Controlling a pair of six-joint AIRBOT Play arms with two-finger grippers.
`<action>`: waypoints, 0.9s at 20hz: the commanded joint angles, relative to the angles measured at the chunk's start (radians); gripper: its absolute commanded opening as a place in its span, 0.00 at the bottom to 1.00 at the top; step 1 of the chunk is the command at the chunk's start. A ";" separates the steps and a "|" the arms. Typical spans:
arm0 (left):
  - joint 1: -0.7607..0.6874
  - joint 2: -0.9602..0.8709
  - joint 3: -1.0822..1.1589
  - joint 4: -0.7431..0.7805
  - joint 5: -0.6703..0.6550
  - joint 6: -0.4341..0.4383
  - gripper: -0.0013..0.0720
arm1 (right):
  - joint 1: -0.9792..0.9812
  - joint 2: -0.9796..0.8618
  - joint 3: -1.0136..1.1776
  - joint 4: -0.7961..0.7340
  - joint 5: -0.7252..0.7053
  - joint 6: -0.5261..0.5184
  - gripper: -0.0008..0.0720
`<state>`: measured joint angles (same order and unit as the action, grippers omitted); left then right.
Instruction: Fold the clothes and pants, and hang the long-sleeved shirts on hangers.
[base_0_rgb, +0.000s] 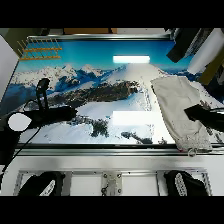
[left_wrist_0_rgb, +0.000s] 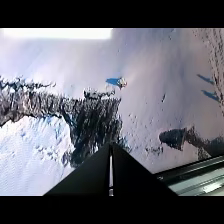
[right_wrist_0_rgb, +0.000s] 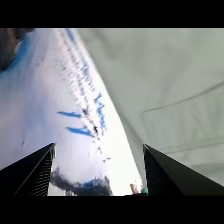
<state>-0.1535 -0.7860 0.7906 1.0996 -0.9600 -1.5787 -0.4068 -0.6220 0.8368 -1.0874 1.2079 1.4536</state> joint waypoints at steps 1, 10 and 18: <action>0.000 0.000 0.000 0.000 0.104 0.000 0.03 | 0.234 -0.079 0.008 0.085 -0.049 -0.097 0.81; 0.059 -0.153 0.150 -0.001 0.030 0.062 0.03 | 0.403 -0.218 0.008 0.026 -0.167 -0.096 0.79; 0.043 -0.294 0.302 -0.001 -0.113 0.072 0.03 | 0.403 -0.219 0.008 0.026 -0.161 -0.096 0.04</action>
<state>-0.1059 -1.0462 1.0630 1.0992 -1.0264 -1.5120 -0.0055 -0.8391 0.8440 -1.0615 1.0443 1.3575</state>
